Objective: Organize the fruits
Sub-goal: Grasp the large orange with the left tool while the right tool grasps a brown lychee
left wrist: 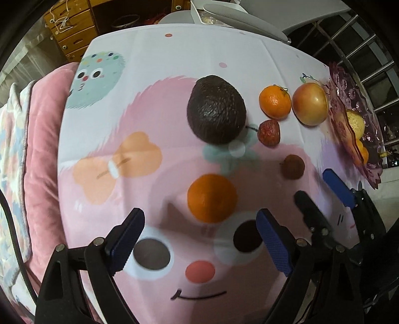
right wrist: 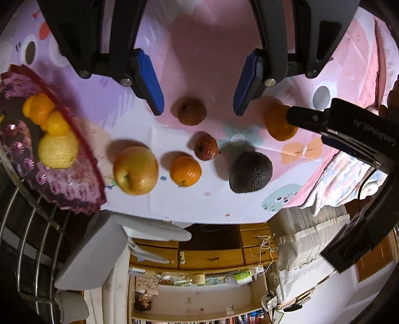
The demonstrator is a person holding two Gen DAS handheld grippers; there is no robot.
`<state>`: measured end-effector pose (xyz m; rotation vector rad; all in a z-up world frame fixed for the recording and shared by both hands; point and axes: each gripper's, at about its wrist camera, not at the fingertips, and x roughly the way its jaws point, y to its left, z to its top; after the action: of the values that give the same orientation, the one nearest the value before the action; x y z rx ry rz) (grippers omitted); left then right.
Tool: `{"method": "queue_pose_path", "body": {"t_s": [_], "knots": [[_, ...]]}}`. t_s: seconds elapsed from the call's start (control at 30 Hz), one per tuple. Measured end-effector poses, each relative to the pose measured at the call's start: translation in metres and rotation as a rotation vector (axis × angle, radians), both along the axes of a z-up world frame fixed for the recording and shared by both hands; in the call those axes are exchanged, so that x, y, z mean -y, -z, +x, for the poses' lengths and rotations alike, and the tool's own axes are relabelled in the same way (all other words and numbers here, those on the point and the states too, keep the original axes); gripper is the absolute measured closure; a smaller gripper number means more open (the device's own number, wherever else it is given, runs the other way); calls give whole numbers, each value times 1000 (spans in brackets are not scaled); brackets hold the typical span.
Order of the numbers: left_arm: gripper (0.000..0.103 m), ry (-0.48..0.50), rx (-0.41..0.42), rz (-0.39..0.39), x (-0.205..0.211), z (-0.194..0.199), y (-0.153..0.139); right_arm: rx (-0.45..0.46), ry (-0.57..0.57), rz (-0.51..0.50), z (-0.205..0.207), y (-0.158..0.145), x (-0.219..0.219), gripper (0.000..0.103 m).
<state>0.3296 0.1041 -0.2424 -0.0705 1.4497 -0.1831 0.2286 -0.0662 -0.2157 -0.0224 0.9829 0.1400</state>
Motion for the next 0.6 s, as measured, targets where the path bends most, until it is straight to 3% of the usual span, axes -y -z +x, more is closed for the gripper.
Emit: {"method": "queue_pose_path", "body": {"t_s": [0.27, 0.37, 0.6], "knots": [[19, 37, -10, -5, 11, 11, 13, -21, 32, -3, 10, 22, -1, 45], [27, 45, -18, -11, 14, 12, 17, -22, 43, 9, 13, 25, -1, 46], [52, 54, -36, -37, 26, 18, 27, -24, 49, -5, 16, 29, -3, 61]]}}
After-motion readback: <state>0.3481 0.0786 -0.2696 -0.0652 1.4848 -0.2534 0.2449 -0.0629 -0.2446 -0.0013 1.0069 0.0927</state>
